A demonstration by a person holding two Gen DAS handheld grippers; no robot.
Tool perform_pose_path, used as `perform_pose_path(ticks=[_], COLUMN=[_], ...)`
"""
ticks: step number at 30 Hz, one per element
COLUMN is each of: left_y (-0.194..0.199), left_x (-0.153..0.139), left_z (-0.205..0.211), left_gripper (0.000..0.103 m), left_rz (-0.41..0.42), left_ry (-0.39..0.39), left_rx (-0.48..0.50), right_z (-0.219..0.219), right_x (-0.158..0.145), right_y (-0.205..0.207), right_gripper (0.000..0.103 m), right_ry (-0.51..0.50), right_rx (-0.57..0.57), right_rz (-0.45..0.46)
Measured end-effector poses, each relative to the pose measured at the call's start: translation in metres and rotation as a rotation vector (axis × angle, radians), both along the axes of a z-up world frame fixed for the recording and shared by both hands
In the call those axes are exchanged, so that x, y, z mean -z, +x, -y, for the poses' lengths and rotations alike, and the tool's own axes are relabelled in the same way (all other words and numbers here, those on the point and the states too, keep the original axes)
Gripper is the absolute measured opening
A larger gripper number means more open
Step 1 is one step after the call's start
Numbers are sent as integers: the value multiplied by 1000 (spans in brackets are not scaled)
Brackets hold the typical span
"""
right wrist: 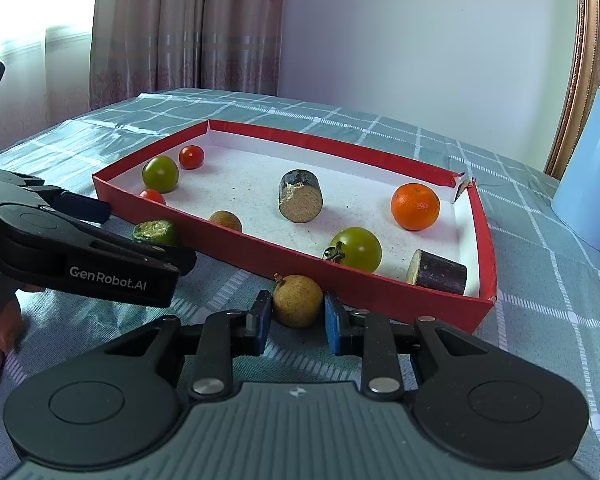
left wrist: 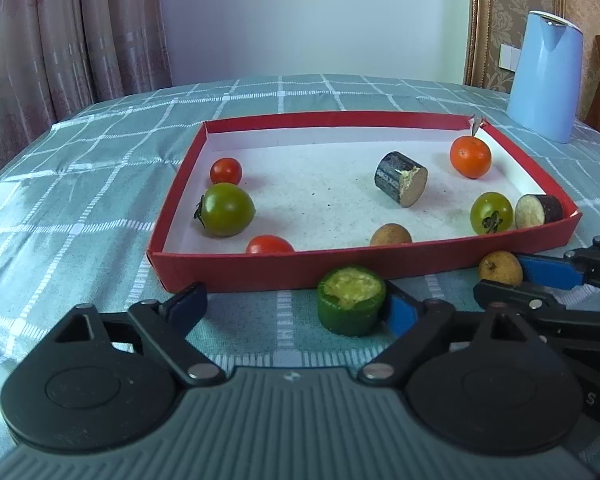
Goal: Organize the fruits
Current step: 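Grasp the brown round fruit with the right gripper while the left grasps the cucumber slice, then carry the brown fruit and the green cucumber slice over the tray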
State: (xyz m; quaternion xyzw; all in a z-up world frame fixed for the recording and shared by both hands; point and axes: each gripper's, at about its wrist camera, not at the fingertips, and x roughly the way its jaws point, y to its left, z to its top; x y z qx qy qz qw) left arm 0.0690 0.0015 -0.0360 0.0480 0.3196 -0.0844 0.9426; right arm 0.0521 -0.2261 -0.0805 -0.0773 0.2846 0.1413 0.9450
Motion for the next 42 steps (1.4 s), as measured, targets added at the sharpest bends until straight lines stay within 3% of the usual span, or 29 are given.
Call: perform_pose_path(ticks=[6,8,10,16,23,33,42], left_y=[-5,-9,-12,-21,-28,-40,-18], left_x=[0,-1,-1,-2,-4,-26,-42], left_z=[-1,-1,0,5,2,0,9], left_gripper=[71,58,55,29,28,28,28], left_rz=[9,12,17,30,35,115,153], left_ry=[-16,-28,-27,-26,-43,-35,-15], left_rx=[22,36,46,89,102,104,65], right_z=[3,5,6,9,11,17,20], right_x=[-1,0,0,-1,-4,-9,-21], right_y=[-1,0,0,-2,-6,-18,-31], right_gripper=[27,27,27,27,27,27,27], right_ry=[29,53,58,81,93,122,103], right_rx=[11,12,13,22,22,41,116], right_rz=[-1,-13,-15,-5,19,83,202])
